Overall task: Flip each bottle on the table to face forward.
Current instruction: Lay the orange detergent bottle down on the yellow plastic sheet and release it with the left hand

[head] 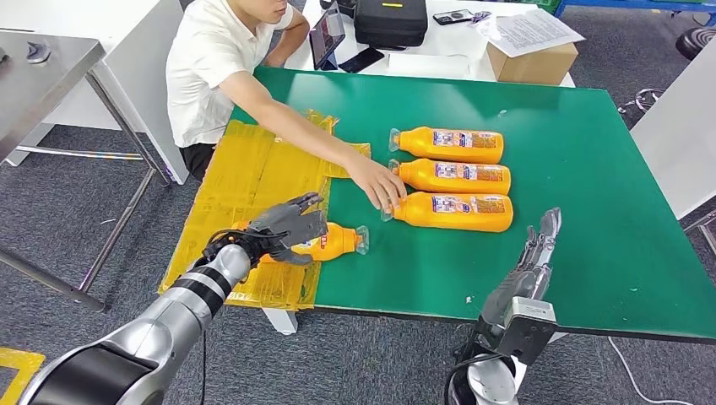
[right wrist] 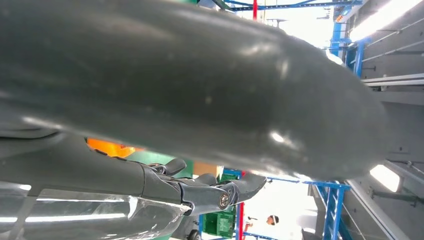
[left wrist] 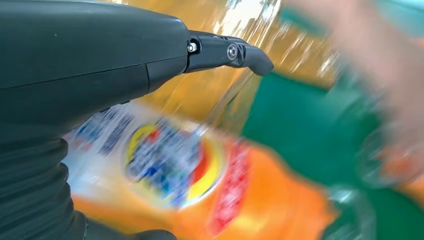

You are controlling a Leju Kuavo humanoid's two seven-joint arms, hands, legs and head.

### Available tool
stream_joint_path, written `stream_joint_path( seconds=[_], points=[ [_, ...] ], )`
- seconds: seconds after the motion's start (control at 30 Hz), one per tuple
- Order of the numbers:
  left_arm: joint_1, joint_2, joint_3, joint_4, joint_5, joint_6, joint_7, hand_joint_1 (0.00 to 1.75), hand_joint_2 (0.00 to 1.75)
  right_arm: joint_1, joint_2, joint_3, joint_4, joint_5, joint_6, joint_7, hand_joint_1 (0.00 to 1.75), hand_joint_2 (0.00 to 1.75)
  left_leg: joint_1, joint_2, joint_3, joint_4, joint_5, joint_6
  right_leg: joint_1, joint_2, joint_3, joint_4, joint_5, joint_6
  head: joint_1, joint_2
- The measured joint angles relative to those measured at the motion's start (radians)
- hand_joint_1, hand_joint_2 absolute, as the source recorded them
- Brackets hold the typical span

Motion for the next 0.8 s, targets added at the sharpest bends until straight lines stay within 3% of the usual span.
stream_joint_path(
  seconds=[0.3,0.37,0.47,0.53,0.6,0.7,0.8],
  points=[
    [0.019,-0.025,-0.002,-0.045,-0.009,0.042,-0.011,0.0,1.75,0.004,-0.003,0.0,0.001,0.008,-0.008,0.0,0.0,0.0,0.0,0.0,0.0,0.0,0.0,0.0,0.0,0.0,0.0,0.0,0.0,0.0,0.0,0.0],
    [0.048,-0.028,-0.012,-0.091,-0.023,0.1,-0.029,0.0,1.75,0.01,-0.004,-0.001,0.001,0.035,-0.022,0.0,0.0,0.0,0.0,0.0,0.0,0.0,0.0,0.0,0.0,0.0,0.0,0.0,0.0,0.0,0.0,0.0],
    [0.156,-0.03,-0.066,-0.271,-0.081,0.273,-0.054,0.0,1.75,0.035,-0.004,-0.008,-0.008,0.145,-0.04,0.0,0.0,0.0,0.0,0.0,0.0,0.0,0.0,0.0,0.0,0.0,0.0,0.0,0.0,0.0,0.0,0.0],
    [0.246,-0.028,-0.123,-0.421,-0.144,0.413,-0.062,0.0,1.75,0.054,-0.001,-0.026,-0.015,0.287,-0.042,0.0,0.0,0.87,0.0,0.0,-0.002,0.0,-0.001,0.0,0.0,0.0,-0.001,0.0,-0.001,0.0,0.0,0.0],
    [0.336,-0.023,-0.177,-0.565,-0.186,0.538,-0.081,0.0,1.75,0.066,0.005,-0.062,-0.001,0.517,-0.043,0.006,0.0,1.75,0.0,0.0,-0.002,0.0,-0.002,-0.001,0.0,0.0,-0.002,-0.001,-0.002,0.001,0.0,0.0],
    [0.454,-0.015,-0.234,-0.739,-0.151,0.618,-0.126,0.0,1.75,0.069,0.008,-0.15,0.071,0.894,-0.043,0.058,0.0,1.75,0.0,-0.002,-0.002,0.0,-0.003,0.0,0.0,0.0,-0.001,-0.002,-0.003,0.002,0.0,0.0],
    [0.541,-0.008,-0.254,-0.847,-0.056,0.603,-0.153,0.0,1.75,0.069,-0.005,-0.249,0.128,1.107,-0.043,0.136,0.0,1.75,0.0,-0.004,-0.002,0.0,-0.003,0.001,0.0,-0.001,-0.001,-0.002,-0.003,0.002,0.0,0.0]
  ],
)
